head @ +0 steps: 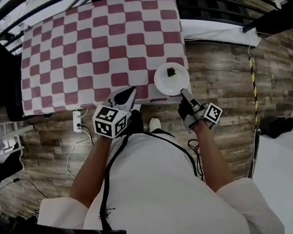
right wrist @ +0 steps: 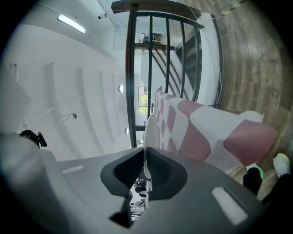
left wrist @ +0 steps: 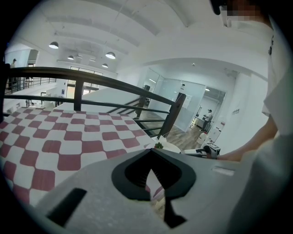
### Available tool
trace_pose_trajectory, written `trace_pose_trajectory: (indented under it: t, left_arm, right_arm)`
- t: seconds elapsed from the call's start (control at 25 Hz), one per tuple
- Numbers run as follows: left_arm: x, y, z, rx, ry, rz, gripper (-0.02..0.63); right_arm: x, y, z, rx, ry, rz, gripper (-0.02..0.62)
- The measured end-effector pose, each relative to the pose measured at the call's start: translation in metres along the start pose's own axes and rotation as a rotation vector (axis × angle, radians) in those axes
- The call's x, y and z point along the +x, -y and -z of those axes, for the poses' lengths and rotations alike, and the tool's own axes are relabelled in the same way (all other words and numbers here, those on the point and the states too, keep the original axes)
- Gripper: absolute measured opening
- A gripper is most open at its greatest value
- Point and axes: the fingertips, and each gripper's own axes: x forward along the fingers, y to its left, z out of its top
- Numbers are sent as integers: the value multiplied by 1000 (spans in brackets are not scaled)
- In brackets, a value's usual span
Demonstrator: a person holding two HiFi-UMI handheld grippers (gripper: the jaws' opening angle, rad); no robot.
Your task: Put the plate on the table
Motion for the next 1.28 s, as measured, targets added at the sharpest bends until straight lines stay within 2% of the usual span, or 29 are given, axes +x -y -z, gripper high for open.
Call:
trace_pose_trajectory:
  t: [0.68, 0.92, 1.28]
  left_arm:
    - [-2, -16, -1, 17, -31, 5, 7]
    - [3, -14, -2, 21, -34, 17, 8]
    - [10, -10, -2, 30, -34, 28, 8]
  right_arm:
    - [9, 34, 6, 35, 10, 59, 29]
    - [14, 39, 7, 35, 6, 129, 23]
    - [9, 67, 9, 52, 10, 306, 17]
